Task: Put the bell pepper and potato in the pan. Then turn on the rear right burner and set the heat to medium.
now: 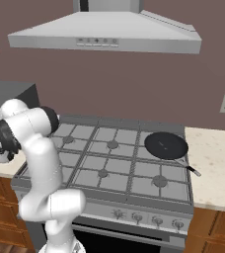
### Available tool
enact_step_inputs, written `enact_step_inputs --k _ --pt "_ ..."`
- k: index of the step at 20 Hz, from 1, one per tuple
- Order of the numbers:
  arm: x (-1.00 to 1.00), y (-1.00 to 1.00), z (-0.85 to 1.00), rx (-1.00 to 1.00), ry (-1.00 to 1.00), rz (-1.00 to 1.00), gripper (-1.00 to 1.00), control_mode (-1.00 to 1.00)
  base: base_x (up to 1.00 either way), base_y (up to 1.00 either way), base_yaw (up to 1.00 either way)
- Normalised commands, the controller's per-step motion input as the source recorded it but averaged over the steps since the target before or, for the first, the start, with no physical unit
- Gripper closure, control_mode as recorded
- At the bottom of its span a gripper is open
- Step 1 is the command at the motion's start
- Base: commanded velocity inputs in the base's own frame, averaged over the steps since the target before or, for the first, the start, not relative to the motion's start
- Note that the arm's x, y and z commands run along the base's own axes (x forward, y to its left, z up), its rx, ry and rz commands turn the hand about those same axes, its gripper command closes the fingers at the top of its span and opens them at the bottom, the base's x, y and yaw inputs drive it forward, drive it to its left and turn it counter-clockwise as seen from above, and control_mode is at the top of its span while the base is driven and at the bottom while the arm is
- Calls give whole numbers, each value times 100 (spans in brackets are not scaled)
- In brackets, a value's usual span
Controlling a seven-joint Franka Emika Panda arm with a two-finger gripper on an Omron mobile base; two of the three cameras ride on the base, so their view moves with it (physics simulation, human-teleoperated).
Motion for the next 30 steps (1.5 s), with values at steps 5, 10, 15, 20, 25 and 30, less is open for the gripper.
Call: enact_step_inputs --k 5,10,15,20,25,30 --pt "-51 -72 55 17 0 -2 100 -100 0 0 0" --pt "-71 -56 63 16 0 -3 100 -100 0 0 0" --pt "0 -38 99 3 13 0 100 -100 0 0 0" --pt "42 -16 100 0 21 4 100 -100 0 0 0" --pt "48 -8 100 0 28 5 100 -100 0 0 0" --pt "23 -18 77 -4 18 3 100 -100 0 0 0"
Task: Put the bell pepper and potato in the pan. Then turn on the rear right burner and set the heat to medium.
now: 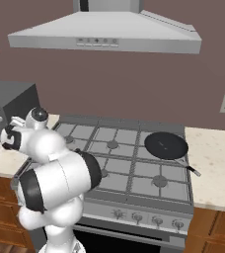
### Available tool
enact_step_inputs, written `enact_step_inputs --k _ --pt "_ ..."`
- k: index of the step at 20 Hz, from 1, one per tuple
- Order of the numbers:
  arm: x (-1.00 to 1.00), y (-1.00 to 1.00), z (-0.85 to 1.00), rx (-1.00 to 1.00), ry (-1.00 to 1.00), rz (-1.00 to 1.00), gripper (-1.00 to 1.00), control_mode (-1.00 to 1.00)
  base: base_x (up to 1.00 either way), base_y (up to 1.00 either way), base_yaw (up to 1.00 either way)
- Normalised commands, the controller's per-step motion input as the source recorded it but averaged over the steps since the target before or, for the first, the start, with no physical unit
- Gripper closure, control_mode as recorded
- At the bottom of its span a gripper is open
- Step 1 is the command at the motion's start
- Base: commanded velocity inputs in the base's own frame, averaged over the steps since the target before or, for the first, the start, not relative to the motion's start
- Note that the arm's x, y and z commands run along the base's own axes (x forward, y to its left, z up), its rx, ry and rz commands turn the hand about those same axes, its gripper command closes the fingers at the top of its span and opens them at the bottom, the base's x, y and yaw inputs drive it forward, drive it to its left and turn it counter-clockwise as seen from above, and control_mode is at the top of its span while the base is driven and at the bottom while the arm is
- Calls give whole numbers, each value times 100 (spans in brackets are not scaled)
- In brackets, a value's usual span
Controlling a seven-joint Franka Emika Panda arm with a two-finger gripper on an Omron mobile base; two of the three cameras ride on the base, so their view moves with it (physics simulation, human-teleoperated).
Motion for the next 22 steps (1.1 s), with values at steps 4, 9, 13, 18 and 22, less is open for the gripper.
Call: enact_step_inputs --k 4,9,13,18,22 --pt "10 -38 36 -16 8 0 100 -100 0 0 0" --pt "0 -55 4 -22 1 0 100 -100 0 0 0" --pt "10 -50 5 -19 -5 -2 100 -100 0 0 0" --pt "12 -51 11 -9 -14 -2 100 -100 0 0 0" --pt "23 -66 3 0 -19 0 100 -100 0 0 0"
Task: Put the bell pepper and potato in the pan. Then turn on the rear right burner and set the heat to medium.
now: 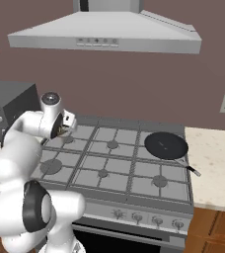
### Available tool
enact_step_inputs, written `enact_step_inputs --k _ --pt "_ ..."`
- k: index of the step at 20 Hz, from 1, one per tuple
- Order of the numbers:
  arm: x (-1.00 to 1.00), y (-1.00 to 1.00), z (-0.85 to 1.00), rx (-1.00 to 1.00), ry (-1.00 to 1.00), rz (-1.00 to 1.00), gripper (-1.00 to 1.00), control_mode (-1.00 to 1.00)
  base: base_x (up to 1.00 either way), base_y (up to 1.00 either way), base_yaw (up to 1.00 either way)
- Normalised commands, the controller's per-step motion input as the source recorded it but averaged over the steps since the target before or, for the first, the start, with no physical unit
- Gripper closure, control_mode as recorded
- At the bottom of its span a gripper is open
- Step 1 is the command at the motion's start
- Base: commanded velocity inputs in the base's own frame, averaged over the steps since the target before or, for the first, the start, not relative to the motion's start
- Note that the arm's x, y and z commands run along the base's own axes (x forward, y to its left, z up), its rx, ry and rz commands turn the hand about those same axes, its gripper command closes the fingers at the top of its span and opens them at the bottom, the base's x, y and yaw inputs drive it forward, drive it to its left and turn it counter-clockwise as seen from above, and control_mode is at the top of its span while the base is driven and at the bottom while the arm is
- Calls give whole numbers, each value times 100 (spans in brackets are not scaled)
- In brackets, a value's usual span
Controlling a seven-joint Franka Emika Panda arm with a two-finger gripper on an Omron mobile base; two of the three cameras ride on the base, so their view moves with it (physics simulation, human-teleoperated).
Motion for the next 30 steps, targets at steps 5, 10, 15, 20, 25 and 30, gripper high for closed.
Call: enact_step_inputs --k 5,10,15,20,25,30 --pt "35 -74 0 0 -6 0 100 -100 0 0 0" --pt "12 -86 2 0 0 -6 100 -100 0 0 0" --pt "6 -88 12 0 1 -9 100 -100 0 0 0" --pt "2 -88 7 0 2 -10 100 -100 0 0 0" --pt "0 -81 1 -2 11 -14 100 -100 0 0 0" --pt "0 -63 0 -8 11 -16 100 -100 0 0 0"
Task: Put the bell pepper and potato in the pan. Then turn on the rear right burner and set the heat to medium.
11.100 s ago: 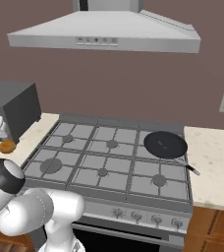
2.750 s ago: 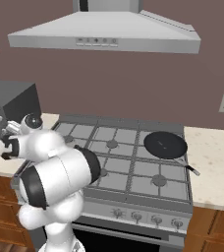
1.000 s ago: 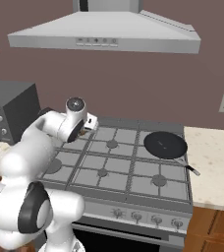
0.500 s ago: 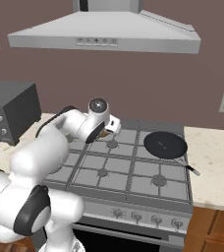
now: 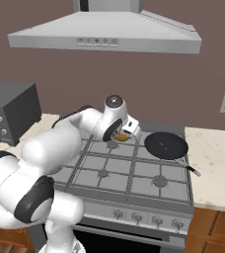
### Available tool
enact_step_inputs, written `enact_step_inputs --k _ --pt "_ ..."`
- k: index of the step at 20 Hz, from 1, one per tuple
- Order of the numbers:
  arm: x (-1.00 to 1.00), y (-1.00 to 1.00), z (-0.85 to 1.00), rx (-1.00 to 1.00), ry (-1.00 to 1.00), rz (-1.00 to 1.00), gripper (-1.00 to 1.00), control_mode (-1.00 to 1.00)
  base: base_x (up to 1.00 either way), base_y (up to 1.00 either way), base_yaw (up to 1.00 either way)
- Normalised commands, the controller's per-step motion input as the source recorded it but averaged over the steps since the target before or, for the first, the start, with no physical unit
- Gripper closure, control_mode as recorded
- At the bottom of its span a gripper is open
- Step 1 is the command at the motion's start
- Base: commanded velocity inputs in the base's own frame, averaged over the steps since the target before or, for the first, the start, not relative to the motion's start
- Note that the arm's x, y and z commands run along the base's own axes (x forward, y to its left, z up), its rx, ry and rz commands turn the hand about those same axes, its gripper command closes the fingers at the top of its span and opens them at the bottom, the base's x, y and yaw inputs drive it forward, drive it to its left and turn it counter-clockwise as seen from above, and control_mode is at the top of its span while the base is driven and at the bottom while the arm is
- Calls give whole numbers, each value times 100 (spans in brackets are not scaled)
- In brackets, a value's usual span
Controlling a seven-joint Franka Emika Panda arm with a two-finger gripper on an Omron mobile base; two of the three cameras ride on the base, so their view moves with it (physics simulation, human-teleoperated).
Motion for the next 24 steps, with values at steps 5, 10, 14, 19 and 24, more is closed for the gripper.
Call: enact_step_inputs --k 5,10,14,19,24 --pt "0 -50 0 -12 12 -15 100 -100 0 0 0" --pt "29 -26 0 -11 7 -7 100 -100 0 0 0" --pt "46 -16 0 -6 6 -1 100 -100 0 0 0" --pt "48 -11 -15 0 2 0 100 -100 0 0 0" --pt "58 -23 -12 0 3 0 100 -100 0 0 0"
